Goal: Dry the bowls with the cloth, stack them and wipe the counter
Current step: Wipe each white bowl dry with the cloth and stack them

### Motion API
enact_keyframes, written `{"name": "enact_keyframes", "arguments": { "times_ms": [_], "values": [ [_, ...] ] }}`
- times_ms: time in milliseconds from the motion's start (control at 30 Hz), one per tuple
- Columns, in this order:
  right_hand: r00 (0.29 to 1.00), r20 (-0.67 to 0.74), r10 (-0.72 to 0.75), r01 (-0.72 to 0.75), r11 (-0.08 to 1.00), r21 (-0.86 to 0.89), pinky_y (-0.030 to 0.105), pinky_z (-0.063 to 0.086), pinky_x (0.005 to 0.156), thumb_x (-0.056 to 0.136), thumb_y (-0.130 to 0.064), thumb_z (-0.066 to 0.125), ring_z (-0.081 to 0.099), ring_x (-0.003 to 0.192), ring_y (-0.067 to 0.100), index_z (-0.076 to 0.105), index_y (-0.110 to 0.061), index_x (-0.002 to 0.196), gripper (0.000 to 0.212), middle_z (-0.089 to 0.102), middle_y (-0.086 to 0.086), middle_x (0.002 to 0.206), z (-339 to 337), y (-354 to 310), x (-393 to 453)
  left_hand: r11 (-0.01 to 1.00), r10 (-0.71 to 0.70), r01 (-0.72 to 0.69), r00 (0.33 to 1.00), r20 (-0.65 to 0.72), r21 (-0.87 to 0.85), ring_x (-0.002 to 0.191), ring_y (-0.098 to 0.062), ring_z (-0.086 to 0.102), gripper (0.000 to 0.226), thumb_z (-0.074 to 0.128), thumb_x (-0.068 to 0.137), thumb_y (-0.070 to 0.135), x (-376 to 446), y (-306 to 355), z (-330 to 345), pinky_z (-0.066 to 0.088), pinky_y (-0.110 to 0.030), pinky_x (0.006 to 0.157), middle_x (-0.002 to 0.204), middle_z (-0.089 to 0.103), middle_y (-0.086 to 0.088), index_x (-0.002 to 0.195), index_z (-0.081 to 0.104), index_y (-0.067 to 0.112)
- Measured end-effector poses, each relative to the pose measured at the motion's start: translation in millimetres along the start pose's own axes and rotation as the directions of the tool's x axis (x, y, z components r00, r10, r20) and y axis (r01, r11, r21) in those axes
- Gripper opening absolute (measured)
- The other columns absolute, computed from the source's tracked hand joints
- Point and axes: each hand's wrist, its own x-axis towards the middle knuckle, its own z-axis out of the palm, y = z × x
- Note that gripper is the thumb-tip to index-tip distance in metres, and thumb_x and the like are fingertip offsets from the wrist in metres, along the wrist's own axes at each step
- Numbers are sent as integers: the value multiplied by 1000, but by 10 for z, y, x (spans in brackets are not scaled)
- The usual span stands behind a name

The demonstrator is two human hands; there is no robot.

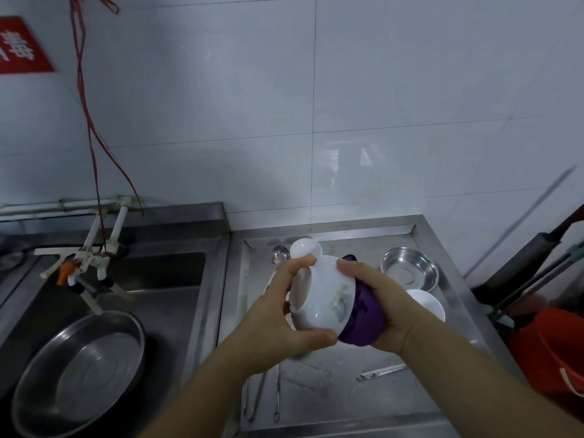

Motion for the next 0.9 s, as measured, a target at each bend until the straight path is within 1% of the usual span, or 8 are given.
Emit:
{"name": "enact_keyframes", "arguments": {
  "times_ms": [67,133,200,300,400,600,767,900],
  "values": [
    [1000,14,-27,26,999,36,48,61,82,56,-36,101,74,105,39,79,-7,118,72,73,22,124,-13,28,22,952,-162,128,981,-103,-278,131,-20,58,70,77,92,38,83,10,65,61,-49,99,152,48,9,153,41,38],
    [998,24,-63,62,996,70,48,62,82,52,-39,103,75,104,39,80,-10,116,73,74,20,123,-21,38,37,760,-401,287,913,-73,-584,126,-31,65,44,50,108,46,70,-32,102,57,-54,104,143,64,-8,144,59,23],
    [994,15,-106,104,989,100,49,62,82,50,-41,103,75,104,38,81,-12,116,75,75,19,123,-52,38,42,612,-506,391,861,39,-687,111,-30,69,62,33,109,57,-14,-74,140,57,-43,98,125,74,-13,131,73,15],
    [992,-14,-128,129,985,115,47,62,82,50,-42,103,76,104,37,80,-14,117,76,75,18,124,-95,34,48,412,-509,370,851,126,-833,92,-25,64,52,53,103,46,-103,-133,146,56,-37,84,115,68,-18,128,74,5],
    [994,0,-111,110,983,145,46,62,84,56,-40,102,75,109,37,80,-11,118,72,73,19,127,-151,62,68,264,-457,278,879,135,-924,95,-26,70,51,72,90,30,-71,-79,149,61,-35,84,121,70,-20,132,71,2],
    [998,-10,-69,70,987,142,45,61,90,68,-47,96,73,114,36,76,-11,125,70,69,20,134,-234,141,102,158,-370,127,927,61,-979,124,-35,69,45,58,100,25,-13,16,55,65,-40,90,142,65,-22,138,67,3],
    [995,-94,-27,38,992,117,44,61,93,87,-56,77,74,106,34,77,-15,124,55,71,21,132,-284,233,151,270,-346,78,938,-21,-960,128,-37,66,52,58,96,23,45,115,17,61,-42,97,141,65,-23,143,58,2],
    [939,-342,-14,77,982,171,44,65,77,79,-43,81,77,100,34,75,-6,124,59,75,21,122,-328,217,217,350,-347,64,935,-66,-935,129,-39,65,52,59,96,20,73,102,-7,58,-47,102,140,66,-22,146,55,4]
  ]
}}
